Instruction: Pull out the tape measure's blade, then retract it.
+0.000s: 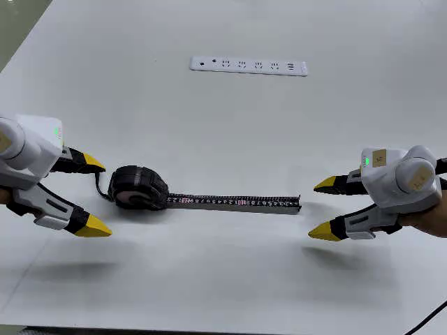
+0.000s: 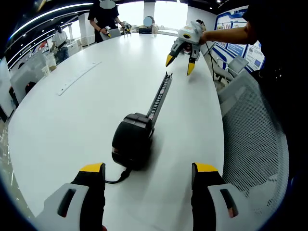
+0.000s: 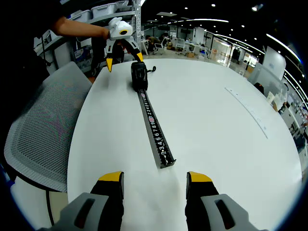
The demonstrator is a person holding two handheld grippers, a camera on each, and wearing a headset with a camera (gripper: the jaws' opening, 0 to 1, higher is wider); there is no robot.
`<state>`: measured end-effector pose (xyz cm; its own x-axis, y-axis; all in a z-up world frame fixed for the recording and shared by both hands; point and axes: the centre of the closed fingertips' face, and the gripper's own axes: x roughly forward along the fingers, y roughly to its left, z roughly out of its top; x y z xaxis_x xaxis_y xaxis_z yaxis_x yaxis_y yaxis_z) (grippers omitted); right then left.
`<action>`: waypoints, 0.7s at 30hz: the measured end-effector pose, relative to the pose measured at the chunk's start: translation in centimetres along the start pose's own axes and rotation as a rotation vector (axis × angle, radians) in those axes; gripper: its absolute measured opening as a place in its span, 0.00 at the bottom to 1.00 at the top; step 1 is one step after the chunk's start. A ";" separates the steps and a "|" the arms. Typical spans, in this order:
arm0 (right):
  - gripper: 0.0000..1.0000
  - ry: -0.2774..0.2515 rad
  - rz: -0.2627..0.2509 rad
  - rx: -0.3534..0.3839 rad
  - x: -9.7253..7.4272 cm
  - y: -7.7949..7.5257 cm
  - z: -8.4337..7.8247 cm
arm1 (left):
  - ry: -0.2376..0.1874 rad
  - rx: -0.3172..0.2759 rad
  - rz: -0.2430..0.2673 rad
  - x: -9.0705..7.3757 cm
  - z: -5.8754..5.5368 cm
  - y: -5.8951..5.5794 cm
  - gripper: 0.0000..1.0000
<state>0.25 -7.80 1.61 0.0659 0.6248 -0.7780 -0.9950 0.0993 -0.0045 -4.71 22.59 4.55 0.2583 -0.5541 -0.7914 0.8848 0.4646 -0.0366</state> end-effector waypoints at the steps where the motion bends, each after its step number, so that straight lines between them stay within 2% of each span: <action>1: 0.51 -0.001 -0.002 0.002 -0.1 0.2 -0.1 | -0.008 -0.006 0.006 0.0 0.0 -0.2 0.71; 15: 0.62 -0.032 -0.061 0.073 -0.8 1.4 0.1 | -0.074 -0.078 0.051 -0.4 0.1 -2.0 0.77; 21: 0.66 -0.058 -0.090 0.123 -1.0 2.2 0.0 | -0.121 -0.128 0.084 -0.5 0.4 -2.7 0.80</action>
<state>-1.97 -8.19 2.41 0.1618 0.6522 -0.7406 -0.9686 0.2484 0.0071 -7.05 21.37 5.28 0.3810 -0.5850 -0.7159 0.8033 0.5928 -0.0569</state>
